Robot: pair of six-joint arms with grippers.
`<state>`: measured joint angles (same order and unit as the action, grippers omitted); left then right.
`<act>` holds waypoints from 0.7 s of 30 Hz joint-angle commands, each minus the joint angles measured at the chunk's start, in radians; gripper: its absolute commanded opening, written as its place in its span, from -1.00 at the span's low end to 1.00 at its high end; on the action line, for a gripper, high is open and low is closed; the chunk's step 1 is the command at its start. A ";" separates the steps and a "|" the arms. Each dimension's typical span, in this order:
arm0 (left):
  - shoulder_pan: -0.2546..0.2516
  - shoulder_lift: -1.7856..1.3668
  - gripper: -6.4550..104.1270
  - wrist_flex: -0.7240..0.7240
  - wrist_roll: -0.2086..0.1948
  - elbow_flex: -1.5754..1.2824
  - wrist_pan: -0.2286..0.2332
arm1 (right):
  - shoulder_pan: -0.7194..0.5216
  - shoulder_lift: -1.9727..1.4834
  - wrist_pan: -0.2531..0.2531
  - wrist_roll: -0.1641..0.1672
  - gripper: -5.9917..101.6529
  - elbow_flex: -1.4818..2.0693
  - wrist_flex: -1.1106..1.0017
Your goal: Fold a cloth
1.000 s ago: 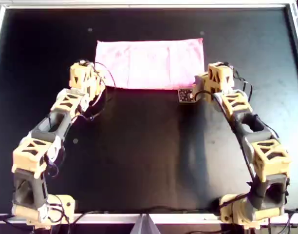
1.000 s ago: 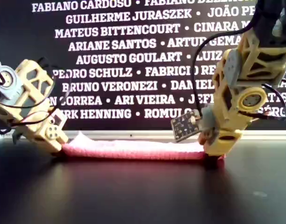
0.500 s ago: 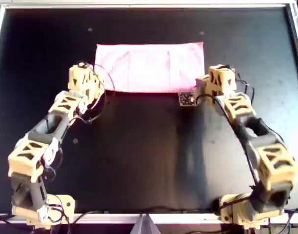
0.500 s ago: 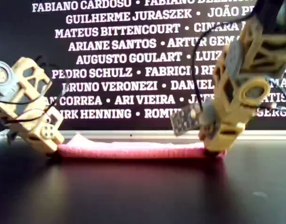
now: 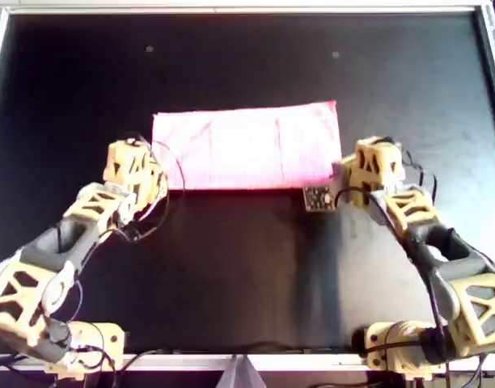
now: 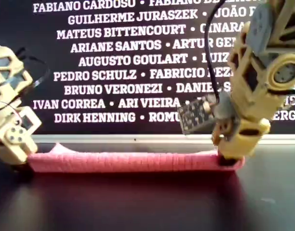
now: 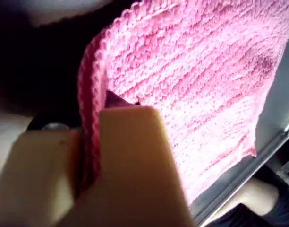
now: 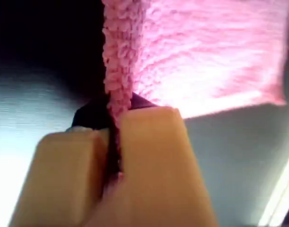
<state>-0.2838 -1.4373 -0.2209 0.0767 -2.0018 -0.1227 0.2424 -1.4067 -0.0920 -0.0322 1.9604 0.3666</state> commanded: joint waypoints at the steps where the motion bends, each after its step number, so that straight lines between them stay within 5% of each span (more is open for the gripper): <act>1: 0.009 -0.127 -0.90 0.006 0.003 -0.064 0.009 | -0.002 -0.091 0.009 0.003 -0.92 0.017 -0.020; 15: 0.008 -0.413 -0.90 0.005 0.003 -0.281 0.011 | 0.000 -0.482 0.009 0.011 -0.92 0.308 -0.020; 21: -0.072 -0.417 -0.90 0.005 0.003 -0.337 0.009 | 0.000 -0.494 0.009 0.003 -0.92 0.370 -0.020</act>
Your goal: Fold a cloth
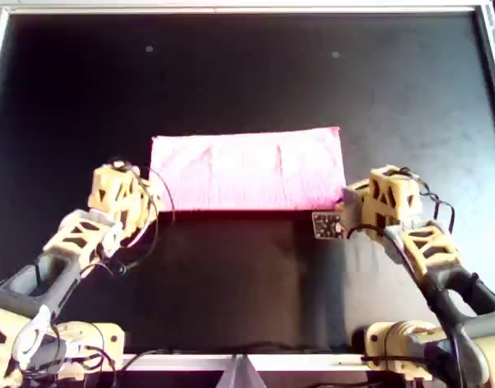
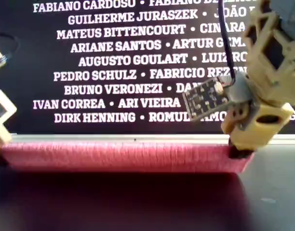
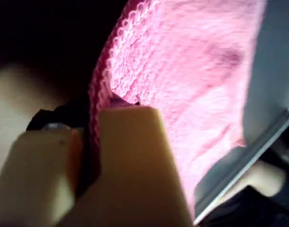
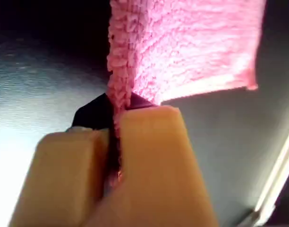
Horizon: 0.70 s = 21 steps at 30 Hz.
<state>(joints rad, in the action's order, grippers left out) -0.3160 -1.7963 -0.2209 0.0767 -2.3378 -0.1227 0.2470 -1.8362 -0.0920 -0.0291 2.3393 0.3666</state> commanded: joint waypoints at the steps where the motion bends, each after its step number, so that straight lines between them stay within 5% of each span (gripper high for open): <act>1: -0.057 -0.058 -0.90 0.005 0.003 -0.008 0.009 | -0.005 -0.064 0.009 0.000 -0.92 -0.008 -0.020; 16: -0.071 -0.058 -0.88 0.005 0.002 -0.058 0.012 | -0.003 -0.066 0.008 -0.002 -0.90 0.092 -0.021; 21: -0.069 -0.058 -0.77 0.005 0.002 -0.061 0.012 | -0.005 -0.100 0.008 -0.002 -0.54 0.094 -0.021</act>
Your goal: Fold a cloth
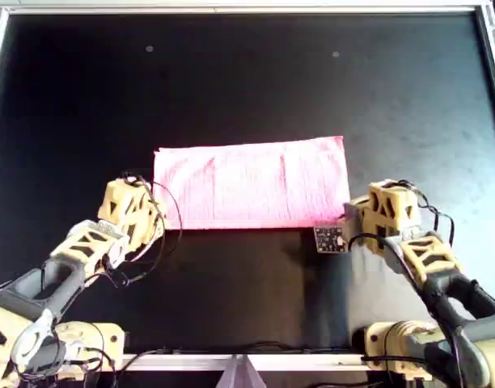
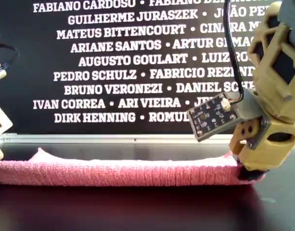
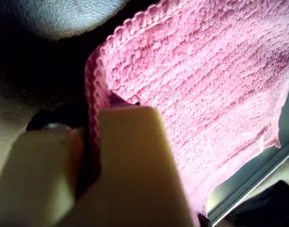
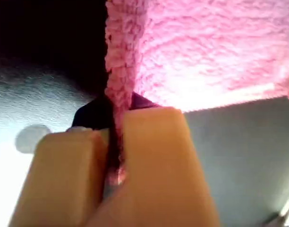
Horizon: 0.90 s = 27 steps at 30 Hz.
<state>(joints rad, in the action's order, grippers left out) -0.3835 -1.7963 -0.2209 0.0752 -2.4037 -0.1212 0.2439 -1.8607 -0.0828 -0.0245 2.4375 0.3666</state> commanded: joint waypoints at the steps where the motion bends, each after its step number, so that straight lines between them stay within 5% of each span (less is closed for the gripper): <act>1: 0.000 -0.058 -0.69 0.005 0.003 0.005 0.011 | -0.003 -0.097 -0.002 -0.006 -0.43 -0.002 -0.021; 6: -0.015 -0.101 -0.22 0.003 0.003 -0.071 0.011 | -0.006 -0.281 0.000 0.009 0.04 0.086 -0.020; 10: -0.005 -0.285 0.01 0.003 0.005 -0.195 0.012 | -0.020 -0.482 0.009 0.011 0.16 0.209 -0.020; 22: 0.003 -1.206 0.04 0.003 0.005 -0.543 0.031 | -0.026 -1.063 0.021 0.014 0.17 0.367 0.201; 27: 0.127 -1.308 0.04 0.003 0.005 -0.612 0.031 | -0.026 -1.252 0.021 0.014 0.16 0.367 0.235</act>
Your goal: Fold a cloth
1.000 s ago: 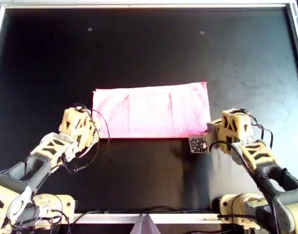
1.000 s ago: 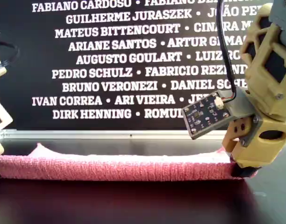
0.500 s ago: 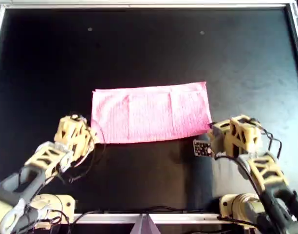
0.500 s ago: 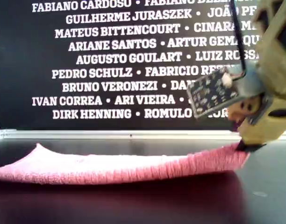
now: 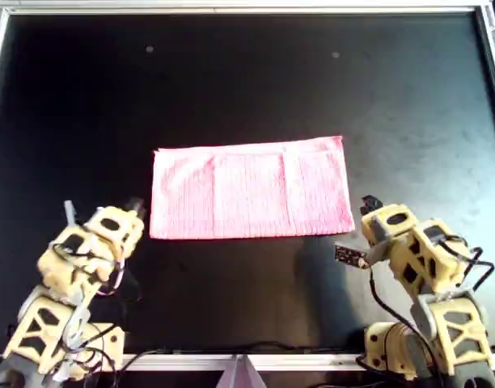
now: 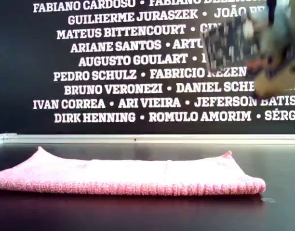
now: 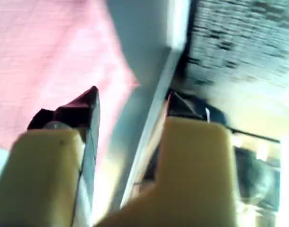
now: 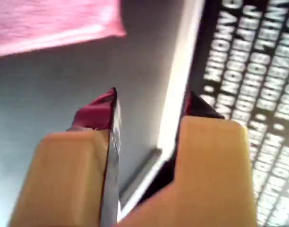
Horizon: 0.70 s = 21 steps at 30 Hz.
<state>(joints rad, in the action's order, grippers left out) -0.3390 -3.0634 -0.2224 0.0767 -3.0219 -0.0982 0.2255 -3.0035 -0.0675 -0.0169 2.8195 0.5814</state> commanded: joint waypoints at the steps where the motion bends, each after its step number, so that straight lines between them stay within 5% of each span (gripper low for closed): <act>1: 0.130 -0.037 0.04 0.005 0.003 0.006 0.008 | -0.008 -0.120 0.006 0.006 0.16 -0.020 0.020; 4: 0.302 -0.048 0.04 0.006 0.003 0.011 0.008 | -0.006 -0.117 0.005 0.005 0.16 -0.017 0.020; 7: 0.388 -0.044 0.04 0.006 0.003 0.003 0.006 | -0.003 -0.114 0.003 -0.011 0.18 0.028 0.015; 13: 0.387 -0.049 0.04 0.006 0.003 0.003 0.003 | -0.005 -0.114 0.002 0.002 0.18 0.069 0.018; 17: 0.387 -0.048 0.04 0.005 0.003 0.003 0.005 | -0.003 -0.110 -0.012 -0.018 0.19 0.071 0.012; 21: 0.385 -0.048 0.04 -0.015 0.003 0.003 -0.012 | -0.005 -0.103 -0.011 -0.080 0.29 0.067 0.015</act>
<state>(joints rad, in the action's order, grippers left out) 0.0215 -3.0940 -0.2301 0.0767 -3.0296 -0.0966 0.2255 -3.0818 -0.0675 -0.0721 2.9115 0.5921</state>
